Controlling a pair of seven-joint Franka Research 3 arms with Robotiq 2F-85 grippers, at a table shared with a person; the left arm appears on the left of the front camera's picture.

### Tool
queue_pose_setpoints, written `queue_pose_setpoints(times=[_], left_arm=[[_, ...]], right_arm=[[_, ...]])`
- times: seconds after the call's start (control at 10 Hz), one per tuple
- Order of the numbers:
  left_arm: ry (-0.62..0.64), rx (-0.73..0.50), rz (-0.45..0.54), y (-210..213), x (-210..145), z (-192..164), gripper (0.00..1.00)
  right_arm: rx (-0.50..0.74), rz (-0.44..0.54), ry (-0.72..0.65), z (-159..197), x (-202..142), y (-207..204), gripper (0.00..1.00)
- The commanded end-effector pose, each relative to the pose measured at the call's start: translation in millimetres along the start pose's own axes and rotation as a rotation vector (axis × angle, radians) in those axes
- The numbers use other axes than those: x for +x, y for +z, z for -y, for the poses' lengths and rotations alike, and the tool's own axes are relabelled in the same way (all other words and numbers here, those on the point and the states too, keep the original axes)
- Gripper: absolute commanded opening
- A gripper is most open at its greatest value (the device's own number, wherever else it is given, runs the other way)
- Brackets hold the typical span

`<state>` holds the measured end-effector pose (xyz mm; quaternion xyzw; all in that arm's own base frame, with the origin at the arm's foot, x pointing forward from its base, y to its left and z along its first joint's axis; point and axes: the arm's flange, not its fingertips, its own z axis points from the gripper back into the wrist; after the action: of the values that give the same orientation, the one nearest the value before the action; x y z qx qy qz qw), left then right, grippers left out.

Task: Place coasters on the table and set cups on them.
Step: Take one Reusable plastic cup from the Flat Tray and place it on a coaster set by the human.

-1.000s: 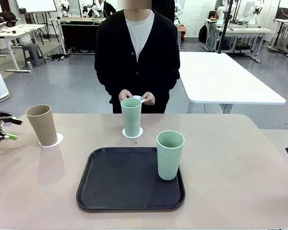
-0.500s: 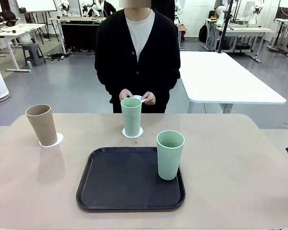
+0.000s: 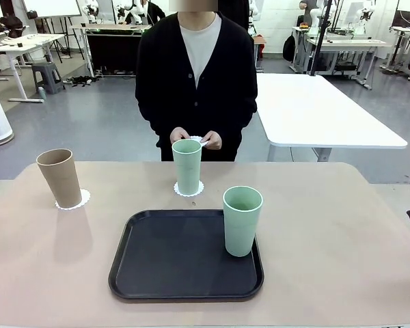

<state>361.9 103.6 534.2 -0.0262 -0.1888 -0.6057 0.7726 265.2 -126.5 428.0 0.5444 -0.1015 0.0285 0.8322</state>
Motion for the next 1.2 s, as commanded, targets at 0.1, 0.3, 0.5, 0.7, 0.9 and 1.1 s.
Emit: queue_pose_setpoints(times=[0.1, 0.3, 0.5, 0.7, 0.9, 1.1], left_arm=[[-0.035, -0.07, -0.017, -11, 23, 13, 1.0], [0.001, -0.023, -0.038, 0, 14, 6, 1.0], [0.001, -0.023, -0.038, 0, 14, 6, 1.0], [0.001, -0.023, -0.038, 0, 14, 6, 1.0], [0.001, -0.023, -0.038, 0, 14, 6, 1.0], [0.234, -0.067, 0.07, -8, 10, 14, 1.0]], right_arm=[[0.014, 0.008, 0.01, 0, 0, 0, 1.0], [0.014, 0.008, 0.01, 0, 0, 0, 1.0], [0.014, 0.008, 0.01, 0, 0, 0, 1.0], [0.014, 0.008, 0.01, 0, 0, 0, 1.0], [0.014, 0.008, 0.01, 0, 0, 0, 1.0], [0.014, 0.008, 0.01, 0, 0, 0, 1.0]])
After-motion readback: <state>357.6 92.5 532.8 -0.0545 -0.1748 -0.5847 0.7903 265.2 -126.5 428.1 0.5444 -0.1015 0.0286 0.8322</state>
